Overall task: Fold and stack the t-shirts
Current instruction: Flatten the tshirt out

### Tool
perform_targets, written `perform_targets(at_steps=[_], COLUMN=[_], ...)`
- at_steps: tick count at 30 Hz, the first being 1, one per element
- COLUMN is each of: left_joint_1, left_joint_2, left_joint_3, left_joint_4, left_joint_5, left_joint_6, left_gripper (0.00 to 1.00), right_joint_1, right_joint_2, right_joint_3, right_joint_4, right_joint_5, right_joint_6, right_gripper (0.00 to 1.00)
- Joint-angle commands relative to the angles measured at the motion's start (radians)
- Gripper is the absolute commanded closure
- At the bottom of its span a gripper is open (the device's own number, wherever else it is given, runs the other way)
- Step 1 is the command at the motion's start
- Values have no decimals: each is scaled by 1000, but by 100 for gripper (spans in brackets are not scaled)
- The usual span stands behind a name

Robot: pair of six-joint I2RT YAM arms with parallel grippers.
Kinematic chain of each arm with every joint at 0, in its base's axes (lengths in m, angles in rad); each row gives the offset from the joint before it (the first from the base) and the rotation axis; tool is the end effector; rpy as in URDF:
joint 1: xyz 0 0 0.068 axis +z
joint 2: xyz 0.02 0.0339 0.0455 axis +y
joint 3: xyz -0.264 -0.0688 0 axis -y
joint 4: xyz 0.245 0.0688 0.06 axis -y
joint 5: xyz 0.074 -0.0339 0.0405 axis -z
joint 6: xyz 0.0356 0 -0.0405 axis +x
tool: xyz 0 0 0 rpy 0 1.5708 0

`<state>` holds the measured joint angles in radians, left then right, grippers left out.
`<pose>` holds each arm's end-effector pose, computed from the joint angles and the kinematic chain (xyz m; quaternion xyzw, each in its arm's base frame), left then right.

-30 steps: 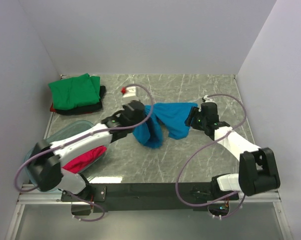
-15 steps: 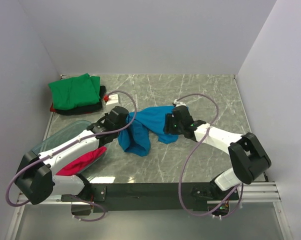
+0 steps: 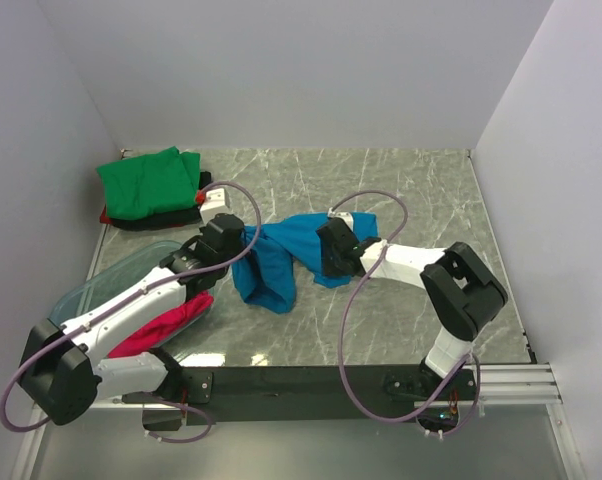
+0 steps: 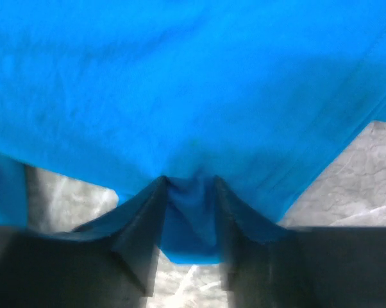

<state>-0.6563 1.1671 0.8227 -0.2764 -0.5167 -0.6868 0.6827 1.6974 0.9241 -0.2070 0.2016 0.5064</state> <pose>0.2108 -0.1402 0.2690 -0.1299 0.8579 -0.0972 0.4875 0.2615 0.2034 0.1567 -0.0546 0.9508 0.0824 0.2937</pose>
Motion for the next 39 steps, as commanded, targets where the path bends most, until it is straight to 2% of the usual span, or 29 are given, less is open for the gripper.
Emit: perform_targets(at_steps=[1, 3, 4, 7, 10, 13, 16, 21, 23, 24, 26, 27, 30, 36, 39], left_joint_1=[21, 24, 27, 34, 47, 50, 50, 57, 67, 82, 104, 118, 121, 121, 121], left_joint_2=[-43, -52, -56, -78, -121, -171, -225, -267, -235, -216, -123, -88, 23, -13, -27], left_joint_3=[-10, -13, -14, -14, -17, -14, -8, -10, -25, -30, -25, -14, 45, 10, -37], left_joint_4=[25, 29, 31, 29, 34, 54, 98, 121, 131, 141, 152, 148, 99, 111, 189], left_joint_5=[15, 27, 29, 38, 76, 159, 300, 343, 322, 310, 259, 239, 175, 271, 305], left_joint_6=[33, 38, 39, 56, 72, 140, 205, 239, 231, 225, 208, 202, 184, 191, 194], left_gripper=[99, 99, 99, 99, 100, 99, 99, 98, 92, 82, 79, 69, 49, 21, 16], right_joint_1=[12, 11, 11, 9, -3, -29, -61, -175, -265, -297, -333, -359, -394, -426, -430], right_joint_2=[51, 76, 73, 25, -57, -186, -332, -551, -611, -619, -611, -602, -550, -507, -501], right_joint_3=[36, 45, 41, 30, 42, 59, 79, 78, 52, 47, 42, 39, 33, -33, -57], right_joint_4=[-40, -43, -37, -26, -90, -164, -236, -308, -281, -275, -250, -243, -215, -175, -152], right_joint_5=[48, 21, 3, 16, 77, 145, 222, 248, 214, 175, 157, 150, 119, 134, 104], right_joint_6=[23, 23, 23, 14, -3, -25, -48, -89, -109, -123, -132, -141, -144, -138, -137], right_gripper=[61, 84, 100, 100, 100, 100, 100, 100, 100, 100, 100, 100, 100, 100, 100])
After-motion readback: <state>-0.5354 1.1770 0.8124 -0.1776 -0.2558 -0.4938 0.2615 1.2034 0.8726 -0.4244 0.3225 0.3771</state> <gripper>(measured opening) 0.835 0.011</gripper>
